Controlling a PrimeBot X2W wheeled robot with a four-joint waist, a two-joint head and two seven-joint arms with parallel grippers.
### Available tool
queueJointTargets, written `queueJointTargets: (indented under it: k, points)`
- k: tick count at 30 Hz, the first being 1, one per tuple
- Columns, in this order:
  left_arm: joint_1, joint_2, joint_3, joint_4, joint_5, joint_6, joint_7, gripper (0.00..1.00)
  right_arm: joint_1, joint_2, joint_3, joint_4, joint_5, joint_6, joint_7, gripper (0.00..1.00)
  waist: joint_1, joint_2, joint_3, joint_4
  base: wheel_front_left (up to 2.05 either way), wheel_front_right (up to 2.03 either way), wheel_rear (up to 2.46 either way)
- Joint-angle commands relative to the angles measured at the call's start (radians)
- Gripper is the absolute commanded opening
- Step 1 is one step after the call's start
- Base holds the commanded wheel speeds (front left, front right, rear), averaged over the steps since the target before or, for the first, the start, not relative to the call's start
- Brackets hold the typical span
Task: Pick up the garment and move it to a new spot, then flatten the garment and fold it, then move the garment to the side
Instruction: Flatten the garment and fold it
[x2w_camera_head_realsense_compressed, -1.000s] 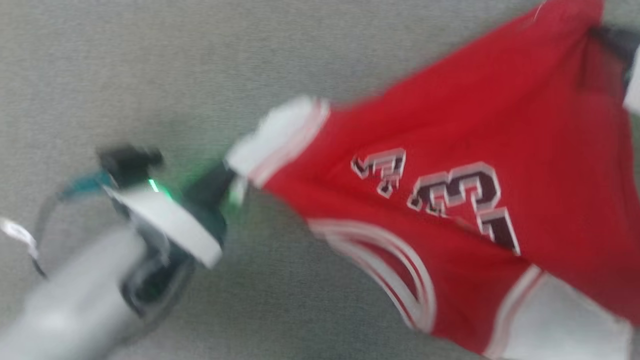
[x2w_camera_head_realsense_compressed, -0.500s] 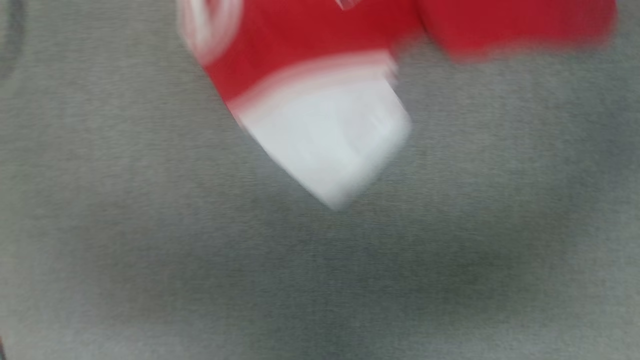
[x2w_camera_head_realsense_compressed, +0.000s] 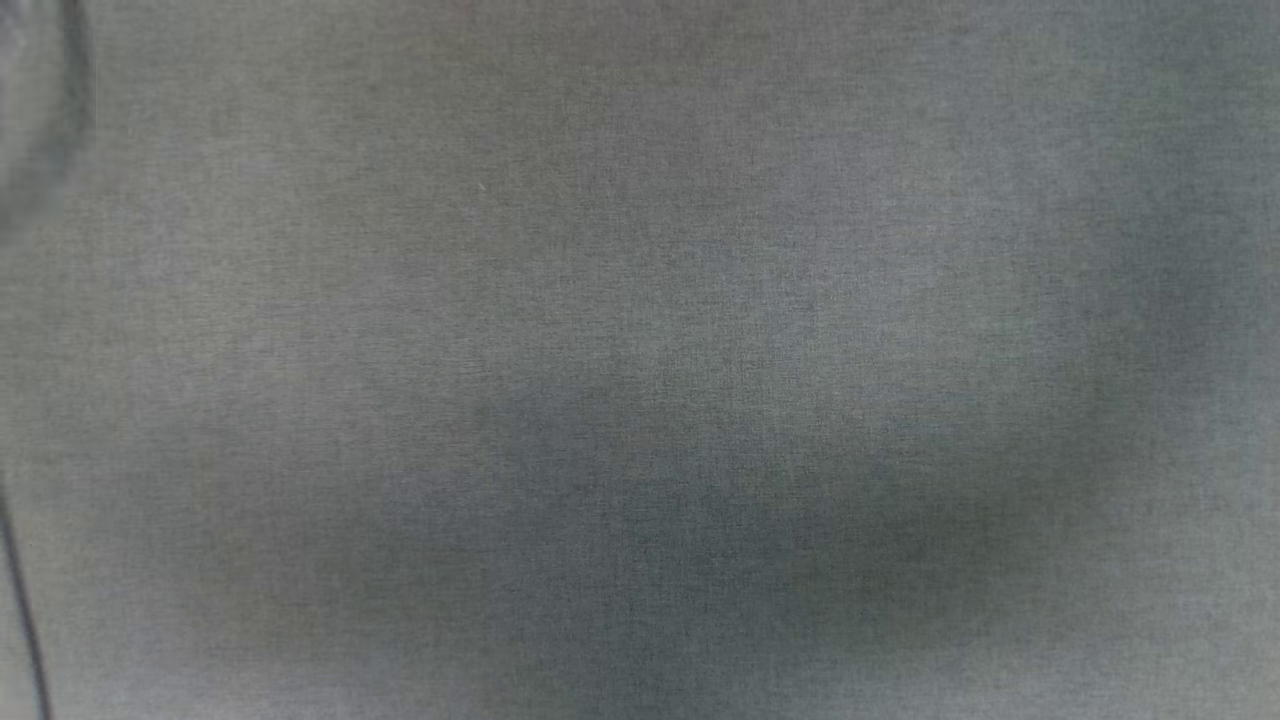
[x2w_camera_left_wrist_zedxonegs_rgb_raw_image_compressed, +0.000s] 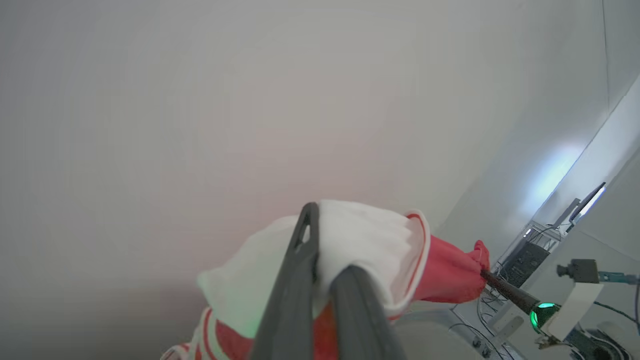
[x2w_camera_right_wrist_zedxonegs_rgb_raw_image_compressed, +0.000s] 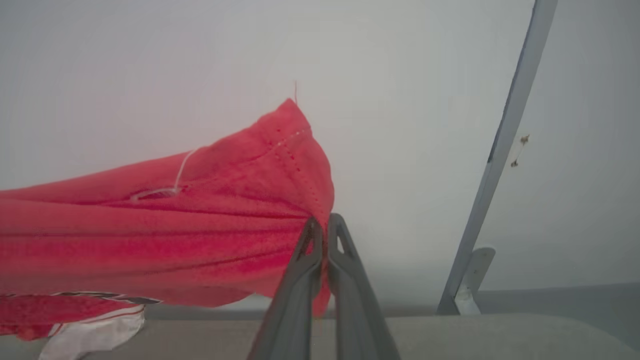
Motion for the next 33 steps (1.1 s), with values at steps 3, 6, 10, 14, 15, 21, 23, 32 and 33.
queueJointTargets:
  k: [3, 6, 10, 14, 15, 21, 23, 32, 33]
  points:
    - [0.173, 0.023, -0.010, -0.091, -0.041, 0.003, -0.018, 0.00, 0.153, -0.028, 0.038, -0.046, 0.065, -0.008, 0.013, 0.00, -0.0001, 0.0000, -0.015, 0.008, 0.00, 0.00, 0.00]
    - [0.363, 0.036, -0.005, -0.205, -0.054, 0.003, -0.025, 0.00, 0.322, -0.049, 0.066, -0.127, 0.142, -0.006, 0.037, 0.00, -0.0001, 0.0000, -0.031, 0.012, 0.00, 0.00, 0.00]
    - [0.610, 0.028, 0.030, -0.313, -0.007, 0.003, -0.025, 0.00, 0.564, -0.085, 0.068, -0.276, 0.229, -0.006, 0.068, 0.00, -0.0001, 0.0000, -0.058, 0.022, 0.00, 0.00, 0.00]
    - [0.814, 0.025, 0.080, -0.390, 0.052, 0.003, -0.025, 0.00, 0.777, -0.103, 0.041, -0.440, 0.273, -0.006, 0.096, 0.00, -0.0001, 0.0000, -0.094, 0.021, 0.00, 0.00, 0.00]
    - [0.862, 0.022, 0.094, -0.413, 0.059, 0.002, -0.025, 0.00, 0.827, -0.105, 0.027, -0.477, 0.276, -0.006, 0.108, 0.00, -0.0001, 0.0000, -0.105, 0.022, 0.00, 0.00, 0.00]
    - [1.087, 0.078, 0.110, -0.543, 0.106, 0.002, -0.025, 0.00, 1.082, -0.088, -0.082, -0.707, 0.294, -0.006, 0.218, 0.00, -0.0001, 0.0000, -0.158, 0.032, 0.00, 0.00, 0.00]
    - [1.144, 0.096, 0.118, -0.579, 0.124, 0.002, -0.025, 0.00, 1.166, -0.080, -0.120, -0.786, 0.296, -0.006, 0.273, 0.00, -0.0001, 0.0000, -0.165, 0.033, 0.00, 0.00, 0.00]
    - [1.297, 0.156, 0.151, -0.711, 0.161, 0.002, -0.025, 0.00, 1.432, 0.036, -0.275, -1.058, 0.283, -0.006, 0.422, 0.00, -0.0001, 0.0000, -0.157, 0.030, 0.00, 0.00, 0.00]
    - [1.302, 0.160, 0.163, -0.718, 0.166, 0.002, -0.025, 0.00, 1.447, 0.052, -0.291, -1.081, 0.281, -0.006, 0.433, 0.00, -0.0001, 0.0000, -0.153, 0.030, 0.00, 0.00, 0.00]
